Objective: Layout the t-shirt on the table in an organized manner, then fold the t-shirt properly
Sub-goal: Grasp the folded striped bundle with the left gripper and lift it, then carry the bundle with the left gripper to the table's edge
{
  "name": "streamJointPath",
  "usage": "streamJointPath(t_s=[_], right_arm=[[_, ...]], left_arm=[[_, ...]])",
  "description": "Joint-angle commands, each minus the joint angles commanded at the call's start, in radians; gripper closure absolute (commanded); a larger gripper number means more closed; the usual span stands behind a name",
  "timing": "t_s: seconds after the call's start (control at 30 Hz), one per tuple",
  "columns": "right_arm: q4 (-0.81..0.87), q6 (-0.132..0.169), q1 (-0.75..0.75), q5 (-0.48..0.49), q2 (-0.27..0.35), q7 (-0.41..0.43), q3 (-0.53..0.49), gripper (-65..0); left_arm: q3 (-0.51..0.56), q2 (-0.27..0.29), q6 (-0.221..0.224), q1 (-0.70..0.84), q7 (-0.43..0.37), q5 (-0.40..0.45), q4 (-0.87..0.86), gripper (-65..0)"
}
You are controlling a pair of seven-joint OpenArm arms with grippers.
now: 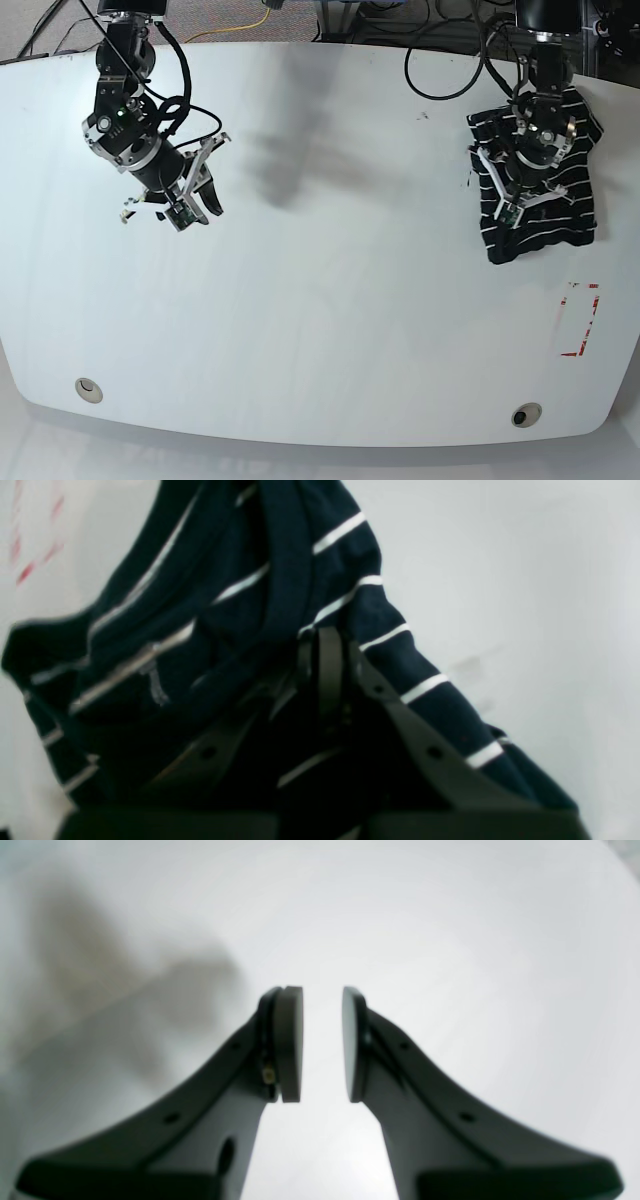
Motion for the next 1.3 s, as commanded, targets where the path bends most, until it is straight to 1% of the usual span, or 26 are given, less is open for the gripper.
streamJointPath(t_s=[0.1,0.17,0.3,0.37,0.53,0.63,0.87,0.97,1.03,1.2,1.3], right_arm=[[0.0,0.0,-0.002,0.009,0.002,0.0,0.0,-12.2],[0.0,0.0,-0.002,0.009,0.002,0.0,0.0,-12.2],[0.0,0.0,-0.002,0.009,0.003,0.0,0.0,-12.2],[0.0,0.0,-0.002,0.008,0.003,0.0,0.0,-12.2],[0.002,0.0,-0.002,0.011,0.003,0.0,-0.002,-12.2],[0.002,0.0,-0.002,0.011,0.003,-0.002,0.0,-12.2],[0.002,0.0,-0.002,0.011,0.003,-0.002,0.002,-12.2],[0.002,0.0,-0.002,0.012,0.003,-0.023,0.002,-12.2],[0.006,0.0,-0.002,0.012,0.003,-0.044,0.002,-12.2],[0.028,0.0,-0.002,0.012,0.003,-0.055,0.002,-12.2],[0.032,0.0,-0.002,0.012,0.003,-0.078,0.002,-12.2]], left_arm=[[-0.003,0.005,-0.008,0.002,0.003,0.0,0.051,-0.1],[-0.003,0.018,-0.008,0.003,0.034,-0.002,0.094,-0.3],[-0.002,0.097,-0.008,0.0,0.12,-0.002,0.164,-0.3],[-0.002,0.133,-0.008,0.002,0.147,-0.002,0.187,-0.3],[-0.002,0.203,-0.008,0.014,0.18,-0.002,0.213,-0.3],[-0.002,0.229,-0.008,0.054,0.184,0.0,0.215,-0.3],[-0.005,0.233,-0.008,0.132,0.184,-0.002,0.219,-0.3],[-0.018,0.227,-0.006,0.153,0.184,-0.002,0.219,-0.3],[-0.071,0.226,-0.008,0.164,0.184,0.0,0.219,-0.3],[-0.164,0.222,-0.009,0.163,0.19,0.0,0.219,-0.3],[-0.196,0.193,-0.009,0.163,0.203,-0.002,0.219,-0.3]])
